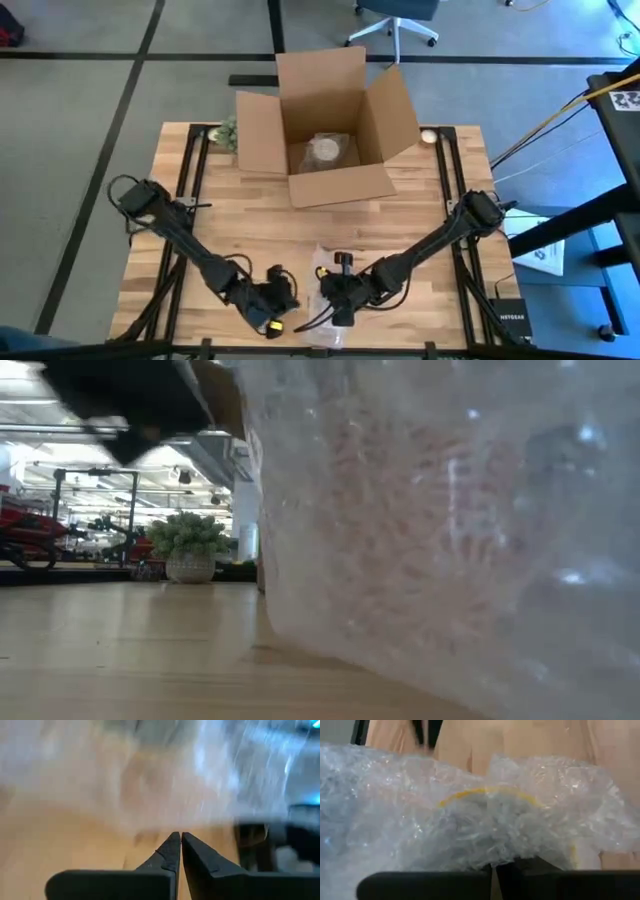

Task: Wrap mug
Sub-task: Wrap the orange mug with transparent bubble wrap

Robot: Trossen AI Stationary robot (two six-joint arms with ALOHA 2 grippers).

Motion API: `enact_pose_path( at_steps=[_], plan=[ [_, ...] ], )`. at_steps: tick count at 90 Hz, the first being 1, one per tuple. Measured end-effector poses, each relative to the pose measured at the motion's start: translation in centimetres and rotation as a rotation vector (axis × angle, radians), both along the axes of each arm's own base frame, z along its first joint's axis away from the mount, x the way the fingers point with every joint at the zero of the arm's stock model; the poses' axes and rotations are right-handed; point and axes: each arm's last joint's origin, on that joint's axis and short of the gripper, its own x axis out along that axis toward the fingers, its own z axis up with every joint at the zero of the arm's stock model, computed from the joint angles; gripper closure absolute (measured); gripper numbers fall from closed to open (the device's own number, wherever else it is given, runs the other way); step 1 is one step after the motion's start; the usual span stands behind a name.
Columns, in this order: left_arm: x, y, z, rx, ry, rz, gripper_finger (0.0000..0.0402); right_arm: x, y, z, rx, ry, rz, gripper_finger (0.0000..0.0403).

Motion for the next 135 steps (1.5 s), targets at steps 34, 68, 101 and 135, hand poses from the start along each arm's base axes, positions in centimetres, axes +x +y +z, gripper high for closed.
enact_pose_path(
  at_steps=[34, 68, 101, 135],
  plan=[
    [4.5, 2.1, 3.3, 0.051, -0.27, -0.038, 0.0401, 0.0, 0.0, 0.0, -0.015, -0.004, -0.003, 0.0402],
    [5.9, 4.0, -0.2, 0.01, -0.083, 0.015, 0.0401, 0.0, 0.0, 0.5, -0.029, 0.015, 0.001, 0.0402],
    [5.9, 3.9, 0.1, -0.002, -0.108, 0.01, 0.0401, -0.5, -0.3, 7.8, -0.108, 0.183, 0.017, 0.0402],
    [6.0, 3.9, 0.0, -0.037, -0.11, 0.026, 0.0401, -0.3, 1.4, 5.6, -0.01, 0.154, 0.037, 0.0402]
  ],
)
